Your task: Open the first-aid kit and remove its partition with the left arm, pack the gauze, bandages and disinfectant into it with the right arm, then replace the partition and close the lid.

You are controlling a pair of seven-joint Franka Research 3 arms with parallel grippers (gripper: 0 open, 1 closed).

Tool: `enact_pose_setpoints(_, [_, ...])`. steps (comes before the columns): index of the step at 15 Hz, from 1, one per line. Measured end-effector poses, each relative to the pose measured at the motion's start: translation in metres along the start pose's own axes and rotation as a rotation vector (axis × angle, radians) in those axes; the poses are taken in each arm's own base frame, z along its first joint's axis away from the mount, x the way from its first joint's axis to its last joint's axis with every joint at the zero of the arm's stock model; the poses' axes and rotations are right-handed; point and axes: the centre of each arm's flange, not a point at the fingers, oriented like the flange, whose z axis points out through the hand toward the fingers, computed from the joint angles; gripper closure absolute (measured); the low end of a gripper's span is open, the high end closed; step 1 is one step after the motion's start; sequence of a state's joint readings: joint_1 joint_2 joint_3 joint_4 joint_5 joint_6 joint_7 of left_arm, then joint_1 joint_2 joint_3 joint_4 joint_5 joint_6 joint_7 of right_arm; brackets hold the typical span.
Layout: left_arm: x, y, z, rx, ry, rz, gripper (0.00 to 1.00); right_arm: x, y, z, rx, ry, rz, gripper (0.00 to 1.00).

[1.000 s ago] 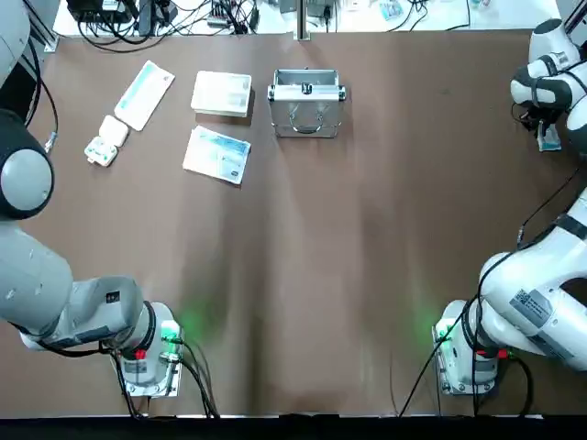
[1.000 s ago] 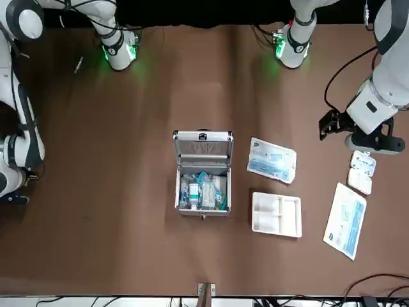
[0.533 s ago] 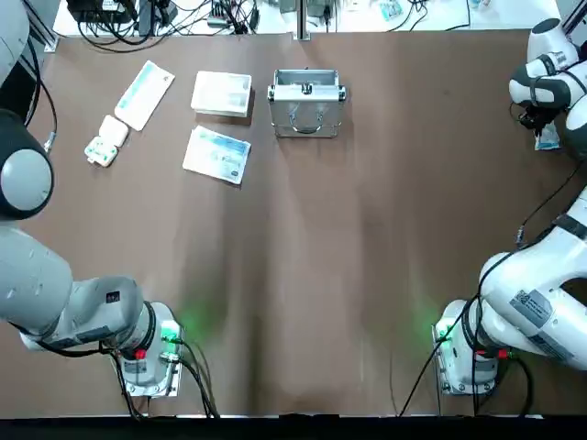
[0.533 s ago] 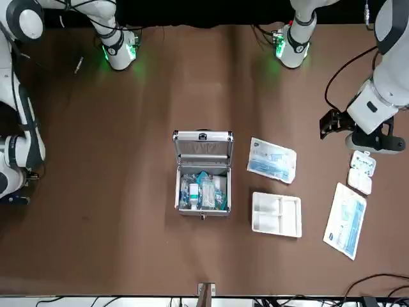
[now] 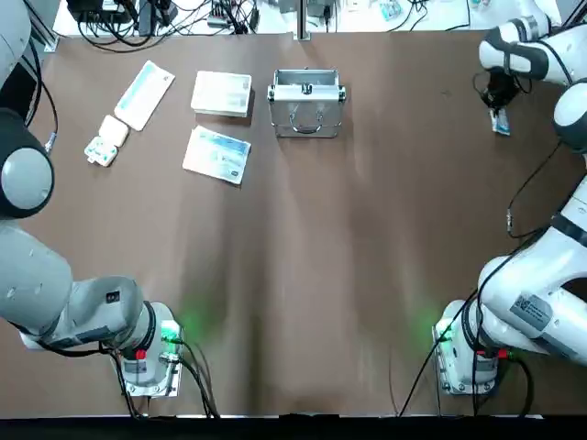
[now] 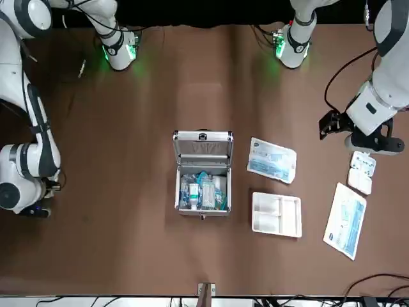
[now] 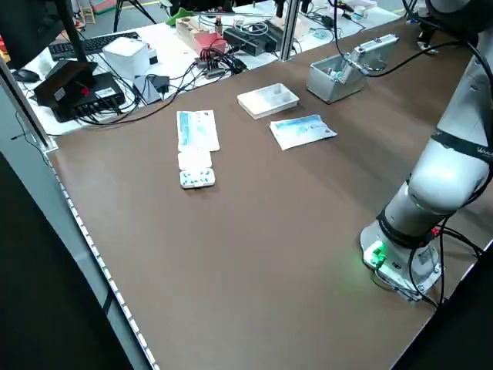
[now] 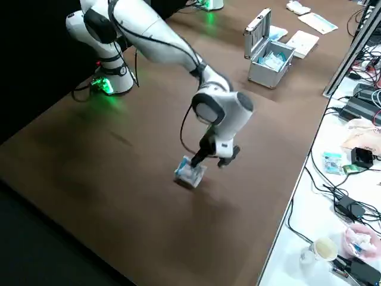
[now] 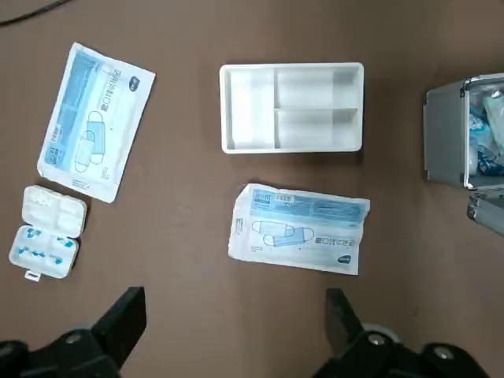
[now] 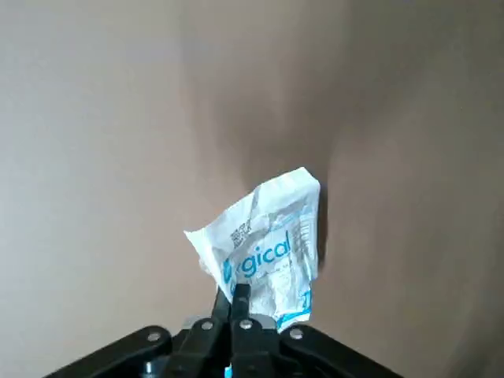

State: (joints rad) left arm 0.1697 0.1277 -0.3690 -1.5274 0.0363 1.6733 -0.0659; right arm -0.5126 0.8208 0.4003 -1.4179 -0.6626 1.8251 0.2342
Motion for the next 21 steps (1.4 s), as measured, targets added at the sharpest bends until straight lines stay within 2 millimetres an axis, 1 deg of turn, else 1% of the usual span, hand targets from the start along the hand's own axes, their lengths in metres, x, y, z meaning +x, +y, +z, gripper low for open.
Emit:
enact_pose_setpoints(2, [0.005, -0.001, 0.013, -0.006, -0.011, 0.000, 0.00, -0.008, -0.039, -0.033, 0.044, -0.025, 0.018, 0.98])
enact_pose_setpoints(3, [0.009, -0.002, 0.021, -0.011, -0.014, 0.000, 0.00, -0.015, -0.062, -0.052, 0.071, -0.044, 0.026, 0.98])
enact_pose_setpoints(7, [0.026, -0.007, 0.051, -0.029, 0.002, -0.005, 0.00, -0.049, -0.161, -0.146, 0.267, -0.039, 0.099, 0.98])
enact_pose_setpoints(10, [0.035, -0.010, 0.076, -0.037, 0.044, -0.009, 0.00, -0.073, -0.228, -0.202, 0.422, -0.007, 0.118, 0.98])
enact_pose_setpoints(13, [0.047, -0.013, 0.114, -0.056, 0.058, -0.016, 0.00, -0.092, -0.297, -0.255, 0.589, 0.099, 0.146, 0.98])
enact_pose_setpoints(14, [0.058, -0.014, 0.144, -0.074, 0.068, -0.028, 0.00, -0.107, -0.342, -0.284, 0.686, 0.185, 0.161, 0.98])
enact_pose_setpoints(16, [0.068, -0.014, 0.176, -0.074, 0.071, -0.020, 0.00, -0.120, -0.379, -0.299, 0.757, 0.243, 0.150, 0.98])
enact_pose_setpoints(18, [0.078, -0.009, 0.212, -0.066, 0.089, -0.020, 0.00, -0.133, -0.412, -0.306, 0.804, 0.286, 0.126, 0.98])
enact_pose_setpoints(19, [0.082, -0.006, 0.231, -0.064, 0.100, -0.028, 0.00, -0.140, -0.432, -0.304, 0.809, 0.302, 0.107, 0.98])
enact_pose_setpoints(21, [0.089, -0.003, 0.272, -0.062, 0.115, -0.043, 0.00, -0.157, -0.476, -0.292, 0.795, 0.331, 0.065, 0.98])
